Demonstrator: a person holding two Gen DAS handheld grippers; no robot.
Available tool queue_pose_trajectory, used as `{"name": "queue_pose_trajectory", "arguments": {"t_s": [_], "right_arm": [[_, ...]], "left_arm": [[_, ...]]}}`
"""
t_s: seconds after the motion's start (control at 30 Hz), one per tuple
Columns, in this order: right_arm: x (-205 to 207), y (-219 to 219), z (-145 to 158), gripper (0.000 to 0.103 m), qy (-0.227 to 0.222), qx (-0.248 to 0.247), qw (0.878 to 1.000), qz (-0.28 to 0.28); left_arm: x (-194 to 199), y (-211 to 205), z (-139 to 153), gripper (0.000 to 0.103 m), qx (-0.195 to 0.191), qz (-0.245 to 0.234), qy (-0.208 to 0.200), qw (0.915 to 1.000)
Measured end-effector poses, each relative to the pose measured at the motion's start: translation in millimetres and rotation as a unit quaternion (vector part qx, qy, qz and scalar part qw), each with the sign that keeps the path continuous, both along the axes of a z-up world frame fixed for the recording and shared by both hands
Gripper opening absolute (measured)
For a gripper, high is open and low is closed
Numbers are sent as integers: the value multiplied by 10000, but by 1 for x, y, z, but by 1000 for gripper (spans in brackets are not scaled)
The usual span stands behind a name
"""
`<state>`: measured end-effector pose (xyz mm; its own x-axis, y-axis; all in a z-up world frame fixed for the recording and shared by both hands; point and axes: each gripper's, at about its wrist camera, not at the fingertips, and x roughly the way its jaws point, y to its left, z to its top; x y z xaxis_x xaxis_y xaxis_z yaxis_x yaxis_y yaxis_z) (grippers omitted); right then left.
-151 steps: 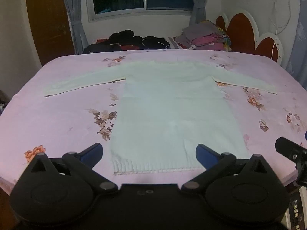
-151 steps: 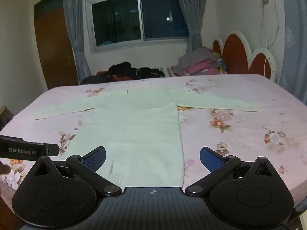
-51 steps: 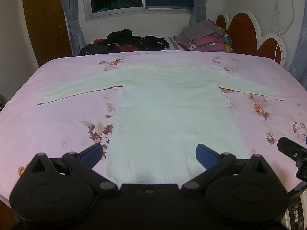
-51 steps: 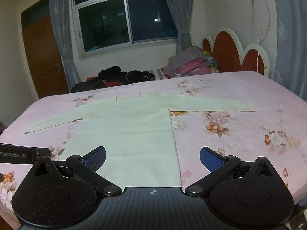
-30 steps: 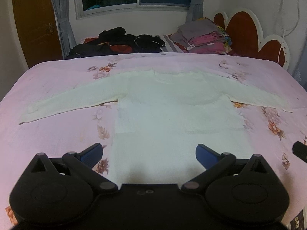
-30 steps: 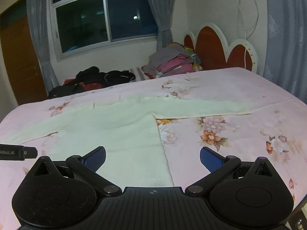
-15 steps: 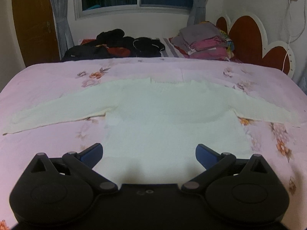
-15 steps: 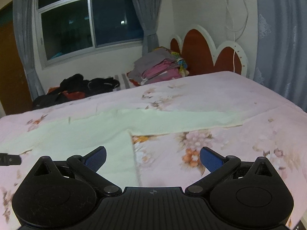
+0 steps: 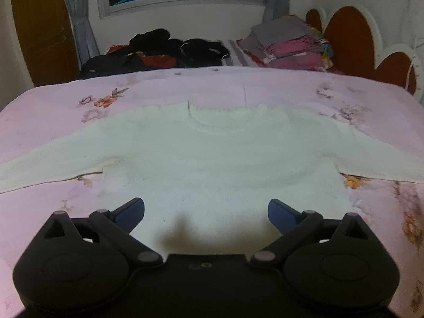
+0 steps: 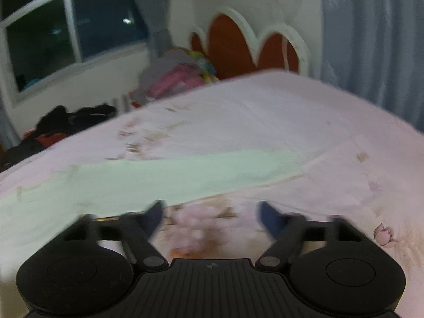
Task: Fold small clothes
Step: 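Lower the right gripper onto a sleeve cuff and close on it, then carry the held sleeve across the sweater body and open the right gripper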
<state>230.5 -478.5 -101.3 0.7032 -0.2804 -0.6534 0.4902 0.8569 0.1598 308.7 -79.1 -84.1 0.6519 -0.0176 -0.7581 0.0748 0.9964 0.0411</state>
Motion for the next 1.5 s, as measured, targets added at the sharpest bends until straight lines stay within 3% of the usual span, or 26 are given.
{"name": "queue_pose_trajectory", "arguments": {"t_s": [0.33, 0.5, 0.53, 0.57, 0.63, 0.8, 0.97, 1.2, 1.37, 1.5], "right_arm": [[41, -89, -50, 71, 324, 681, 9952, -616], [55, -106, -58, 55, 218, 632, 9951, -734], [56, -107, -59, 43, 192, 595, 9951, -766], [57, -111, -59, 24, 165, 591, 9947, -825], [56, -116, -59, 3, 74, 723, 9937, -859], [58, -106, -46, 2, -165, 541, 9959, -706], [65, -70, -12, 2, -608, 416, 9970, -226], [102, 38, 28, 2, -976, 441, 9892, 1003], [130, 139, 34, 2, -1006, 499, 9771, 1809], [148, 218, 22, 2, -889, 637, 9646, 2399]], "left_arm": [[26, -10, -15, 97, 260, 212, 124, 9994], [33, -9, -17, 95, 355, 284, 125, 9989], [34, -9, -17, 92, 360, 273, 136, 9989], [35, -8, -17, 90, 362, 257, 156, 9989], [37, -7, -18, 87, 342, 206, 201, 9990], [40, -5, -17, 84, 305, 177, 202, 9992], [40, 5, -9, 83, 281, 126, 34, 9995], [42, 39, -2, 84, 145, 112, -64, 9998], [45, 79, -4, 84, 0, 241, -58, 9997], [48, 111, -5, 84, -43, 395, -59, 9992]]}}
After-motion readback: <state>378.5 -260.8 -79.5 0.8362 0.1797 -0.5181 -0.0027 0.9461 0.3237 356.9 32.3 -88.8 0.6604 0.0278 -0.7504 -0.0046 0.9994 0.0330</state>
